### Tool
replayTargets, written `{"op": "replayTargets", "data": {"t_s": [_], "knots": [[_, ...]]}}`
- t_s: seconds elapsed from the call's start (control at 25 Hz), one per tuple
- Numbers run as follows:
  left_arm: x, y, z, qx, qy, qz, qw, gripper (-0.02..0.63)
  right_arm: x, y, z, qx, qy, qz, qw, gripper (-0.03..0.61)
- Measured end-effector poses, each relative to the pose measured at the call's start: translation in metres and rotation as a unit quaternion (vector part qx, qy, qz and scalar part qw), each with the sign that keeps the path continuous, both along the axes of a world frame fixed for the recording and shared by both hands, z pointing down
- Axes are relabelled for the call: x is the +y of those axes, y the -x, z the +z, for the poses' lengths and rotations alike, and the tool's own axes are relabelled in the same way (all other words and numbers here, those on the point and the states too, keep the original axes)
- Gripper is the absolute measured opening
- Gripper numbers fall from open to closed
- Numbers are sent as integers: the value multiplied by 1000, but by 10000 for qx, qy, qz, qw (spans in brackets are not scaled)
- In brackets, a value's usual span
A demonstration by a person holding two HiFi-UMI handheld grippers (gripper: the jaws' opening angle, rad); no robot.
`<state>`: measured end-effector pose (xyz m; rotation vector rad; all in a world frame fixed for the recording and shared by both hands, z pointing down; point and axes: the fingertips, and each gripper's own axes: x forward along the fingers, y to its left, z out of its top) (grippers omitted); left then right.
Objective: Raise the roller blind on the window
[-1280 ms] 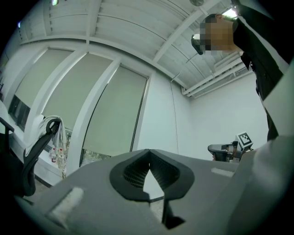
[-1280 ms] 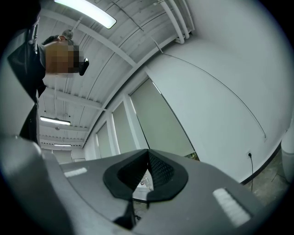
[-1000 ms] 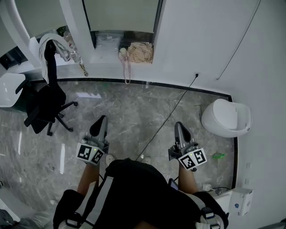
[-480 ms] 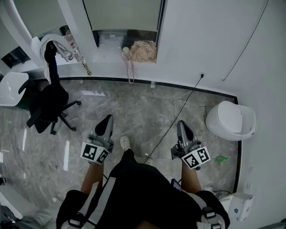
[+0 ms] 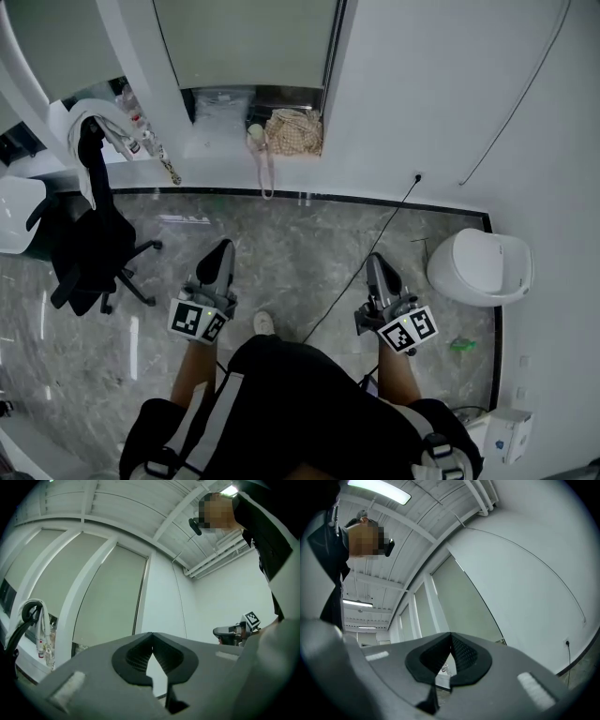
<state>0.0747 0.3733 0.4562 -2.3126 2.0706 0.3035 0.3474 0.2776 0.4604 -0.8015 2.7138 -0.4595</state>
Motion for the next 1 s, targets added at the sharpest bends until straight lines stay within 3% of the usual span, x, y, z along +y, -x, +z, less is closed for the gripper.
{"op": "replayTargets", "data": {"t_s": [0.44,1.0], "knots": [[-12,89,6,103,-13,-41,9999,0,-12,124,-9,160,-178,-479,9986,5],[-27,134,24,226,192,-196,9994,0,-38,167,9,262,60,-596,9979,5]]}}
